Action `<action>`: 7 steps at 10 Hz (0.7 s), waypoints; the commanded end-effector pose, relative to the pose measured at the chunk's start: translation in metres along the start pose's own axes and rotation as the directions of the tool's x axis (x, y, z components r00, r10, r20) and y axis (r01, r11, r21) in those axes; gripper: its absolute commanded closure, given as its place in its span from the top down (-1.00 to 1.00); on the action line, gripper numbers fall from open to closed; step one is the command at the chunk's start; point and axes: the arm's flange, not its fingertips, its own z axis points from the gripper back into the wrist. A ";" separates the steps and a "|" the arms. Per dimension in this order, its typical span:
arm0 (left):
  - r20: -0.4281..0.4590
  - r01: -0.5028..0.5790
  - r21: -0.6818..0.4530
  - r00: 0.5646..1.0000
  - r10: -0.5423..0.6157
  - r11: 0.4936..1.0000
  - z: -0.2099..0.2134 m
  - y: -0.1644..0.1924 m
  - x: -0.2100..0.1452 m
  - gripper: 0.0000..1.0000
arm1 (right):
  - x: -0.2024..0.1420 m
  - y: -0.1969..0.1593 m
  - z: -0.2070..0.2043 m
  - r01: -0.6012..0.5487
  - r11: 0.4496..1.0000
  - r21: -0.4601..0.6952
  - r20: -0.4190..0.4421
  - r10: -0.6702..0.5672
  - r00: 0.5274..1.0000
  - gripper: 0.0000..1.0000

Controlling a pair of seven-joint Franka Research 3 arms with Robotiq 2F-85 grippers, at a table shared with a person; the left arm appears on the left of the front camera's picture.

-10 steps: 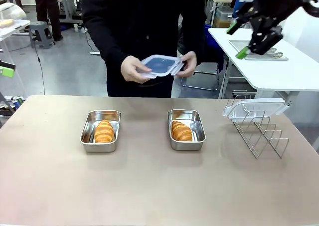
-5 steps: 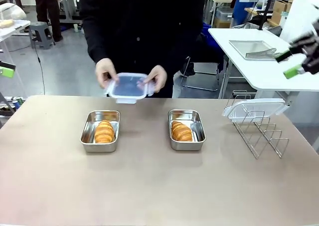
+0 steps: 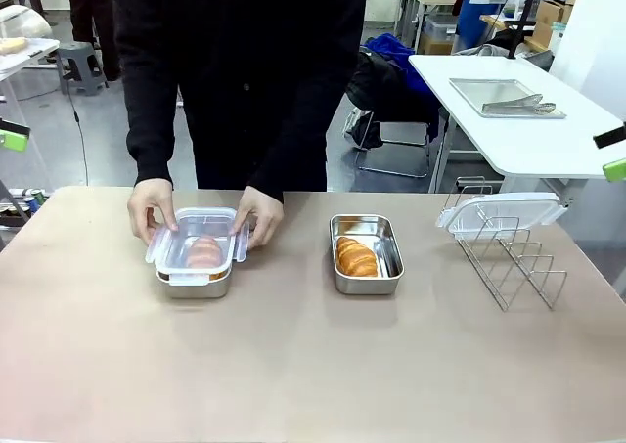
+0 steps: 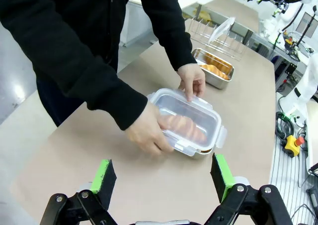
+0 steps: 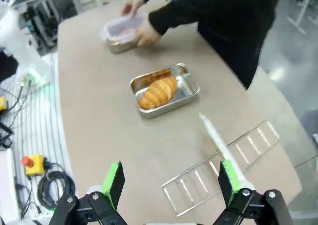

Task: Place the bread in airtight containers.
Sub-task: Release when the human grabs the Airtight Container lid, then pick up one Airtight Container lid and hand it to the human.

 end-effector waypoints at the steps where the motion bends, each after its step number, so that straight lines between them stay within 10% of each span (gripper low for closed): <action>1: 0.006 0.009 -0.007 1.000 -0.009 1.000 0.000 -0.002 0.002 1.00 | -0.002 -0.002 -0.005 0.009 0.999 0.039 -0.033 -0.008 0.999 1.00; 7: 0.006 0.009 -0.007 1.000 -0.009 1.000 0.000 -0.002 0.002 1.00 | -0.002 -0.002 -0.005 0.009 0.999 0.039 -0.033 -0.008 0.999 1.00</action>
